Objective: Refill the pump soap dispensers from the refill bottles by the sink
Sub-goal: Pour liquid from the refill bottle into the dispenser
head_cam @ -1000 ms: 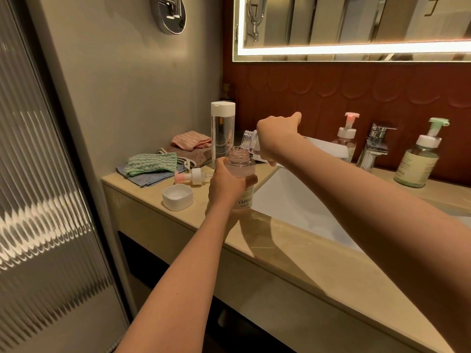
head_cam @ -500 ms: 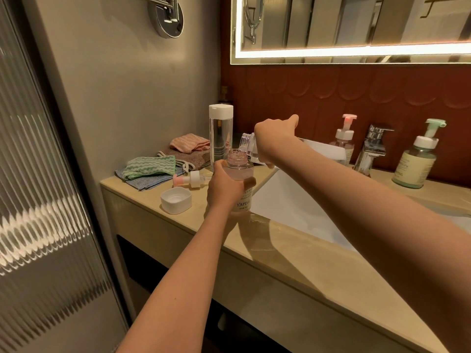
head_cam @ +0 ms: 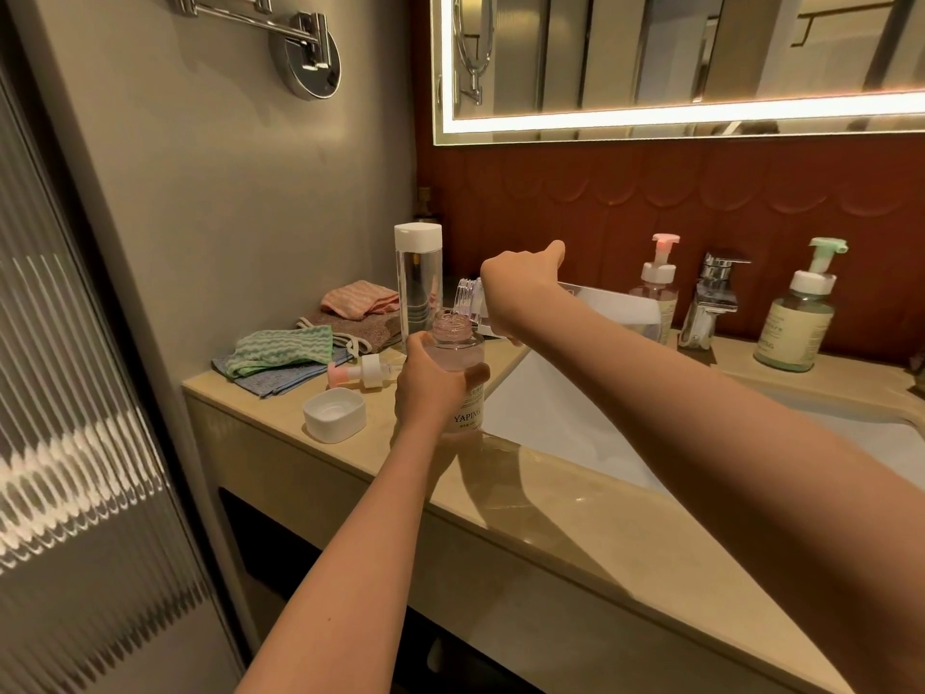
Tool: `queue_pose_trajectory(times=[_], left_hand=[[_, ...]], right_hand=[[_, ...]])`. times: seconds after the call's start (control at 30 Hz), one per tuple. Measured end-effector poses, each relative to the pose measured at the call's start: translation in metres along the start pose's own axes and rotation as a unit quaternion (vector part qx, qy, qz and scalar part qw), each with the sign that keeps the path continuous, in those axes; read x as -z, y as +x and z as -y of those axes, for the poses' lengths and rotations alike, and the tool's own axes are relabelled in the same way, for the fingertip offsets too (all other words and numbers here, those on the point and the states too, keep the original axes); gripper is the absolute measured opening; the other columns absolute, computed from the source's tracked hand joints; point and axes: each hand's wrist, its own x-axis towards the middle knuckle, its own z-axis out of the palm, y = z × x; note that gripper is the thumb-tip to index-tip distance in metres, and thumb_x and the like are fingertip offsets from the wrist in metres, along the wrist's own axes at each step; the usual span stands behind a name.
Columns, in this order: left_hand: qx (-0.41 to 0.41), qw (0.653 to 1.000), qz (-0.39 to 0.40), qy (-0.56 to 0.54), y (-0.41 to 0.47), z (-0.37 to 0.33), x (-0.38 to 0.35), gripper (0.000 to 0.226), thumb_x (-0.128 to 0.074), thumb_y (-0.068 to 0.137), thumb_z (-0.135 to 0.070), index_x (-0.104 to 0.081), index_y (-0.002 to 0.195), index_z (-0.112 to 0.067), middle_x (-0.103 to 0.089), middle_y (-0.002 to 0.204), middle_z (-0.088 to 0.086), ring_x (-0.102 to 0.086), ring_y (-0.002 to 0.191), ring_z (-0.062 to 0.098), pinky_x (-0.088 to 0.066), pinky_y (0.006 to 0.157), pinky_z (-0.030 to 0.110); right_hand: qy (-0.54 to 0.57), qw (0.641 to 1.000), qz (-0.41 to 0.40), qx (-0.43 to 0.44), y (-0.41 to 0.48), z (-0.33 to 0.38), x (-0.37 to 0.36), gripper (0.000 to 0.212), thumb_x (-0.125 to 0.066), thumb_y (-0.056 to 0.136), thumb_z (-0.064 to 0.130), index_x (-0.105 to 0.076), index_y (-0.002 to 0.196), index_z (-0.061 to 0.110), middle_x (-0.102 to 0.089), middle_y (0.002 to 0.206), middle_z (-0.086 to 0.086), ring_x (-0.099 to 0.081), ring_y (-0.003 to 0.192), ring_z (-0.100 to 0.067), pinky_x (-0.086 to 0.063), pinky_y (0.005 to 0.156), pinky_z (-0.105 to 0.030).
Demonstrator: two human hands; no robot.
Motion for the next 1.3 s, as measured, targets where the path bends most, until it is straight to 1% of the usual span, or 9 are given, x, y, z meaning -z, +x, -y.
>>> queue_pose_trajectory(times=[0.1,0.27,0.53,0.63,0.93,1.03,1.17,1.2,1.3], left_hand=[[0.001,1.0,-0.005,0.005,-0.0003,0.0002,-0.0001,0.077,-0.077,0.073,-0.03,-0.03,0.134,-0.021,-0.05,0.133,0.006,-0.049,0.12,0.028,-0.044,0.09,0.04],[0.003,1.0,-0.004,0.005,0.0001,0.0002,-0.0003,0.077,-0.077,0.073,-0.03,-0.031,0.134,-0.021,-0.05,0.133,0.005,-0.048,0.121,0.028,-0.044,0.09,0.04],[0.003,1.0,-0.005,0.003,0.0003,0.0002,-0.0006,0.08,-0.077,0.073,-0.031,-0.029,0.136,-0.021,-0.049,0.135,0.005,-0.047,0.122,0.028,-0.043,0.091,0.041],[0.001,1.0,-0.004,0.002,-0.0003,0.0003,-0.0003,0.079,-0.077,0.073,-0.03,-0.03,0.135,-0.02,-0.049,0.135,0.006,-0.047,0.122,0.028,-0.042,0.09,0.039],[0.003,1.0,-0.001,0.005,0.0004,0.0003,0.0001,0.08,-0.078,0.072,-0.03,-0.03,0.135,-0.02,-0.048,0.136,0.007,-0.046,0.124,0.029,-0.042,0.093,0.041],[0.004,1.0,-0.002,0.004,0.0004,0.0005,0.0,0.079,-0.078,0.072,-0.029,-0.03,0.135,-0.02,-0.05,0.134,0.007,-0.048,0.121,0.028,-0.042,0.089,0.037],[0.003,1.0,-0.002,0.001,0.0003,0.0007,0.0,0.08,-0.077,0.073,-0.029,-0.029,0.136,-0.02,-0.05,0.134,0.006,-0.048,0.121,0.028,-0.041,0.087,0.035],[0.003,1.0,-0.001,0.0,0.0003,0.0007,-0.0001,0.08,-0.077,0.073,-0.029,-0.029,0.136,-0.02,-0.05,0.134,0.006,-0.047,0.121,0.028,-0.041,0.088,0.036],[0.003,1.0,-0.003,0.001,0.0003,0.0008,0.0,0.08,-0.077,0.074,-0.028,-0.028,0.137,-0.021,-0.049,0.135,0.006,-0.047,0.122,0.028,-0.042,0.09,0.039]], right_hand=[[-0.005,1.0,0.001,0.002,0.0001,0.0003,0.0001,0.012,-0.062,0.084,0.011,-0.051,0.086,0.014,-0.043,0.067,0.001,-0.046,0.08,-0.019,-0.03,0.093,-0.04],[-0.003,1.0,0.003,0.004,0.0001,0.0,0.0001,0.012,-0.062,0.084,0.011,-0.05,0.086,0.014,-0.042,0.066,0.001,-0.047,0.082,-0.019,-0.03,0.094,-0.041],[-0.002,1.0,0.002,0.005,-0.001,0.0003,0.0006,0.014,-0.063,0.083,0.011,-0.05,0.088,0.014,-0.049,0.078,-0.001,-0.046,0.083,-0.02,-0.03,0.095,-0.041],[-0.004,1.0,0.003,0.002,-0.0004,0.0006,0.0002,0.013,-0.063,0.083,0.011,-0.051,0.087,0.014,-0.045,0.069,0.0,-0.046,0.081,-0.02,-0.029,0.095,-0.04],[-0.008,1.0,-0.004,0.003,0.0018,0.0013,-0.002,0.011,-0.062,0.085,0.012,-0.052,0.089,0.014,-0.046,0.072,0.001,-0.045,0.081,-0.019,-0.029,0.096,-0.042],[-0.016,1.0,-0.003,0.002,0.0011,0.0019,-0.0008,0.012,-0.061,0.084,0.011,-0.051,0.089,0.014,-0.043,0.067,0.001,-0.046,0.081,-0.02,-0.029,0.096,-0.041],[-0.022,1.0,0.0,0.003,0.0011,0.0026,0.0006,0.013,-0.062,0.084,0.011,-0.051,0.09,0.014,-0.051,0.08,0.0,-0.046,0.082,-0.021,-0.029,0.095,-0.041],[-0.022,1.0,-0.001,0.002,0.0013,0.0026,0.0005,0.012,-0.062,0.084,0.012,-0.051,0.089,0.014,-0.051,0.079,0.0,-0.046,0.082,-0.021,-0.029,0.095,-0.041],[-0.021,1.0,-0.003,0.002,0.0019,0.0027,-0.0001,0.011,-0.061,0.086,0.014,-0.051,0.089,0.014,-0.044,0.068,0.0,-0.046,0.082,-0.02,-0.029,0.094,-0.041]])
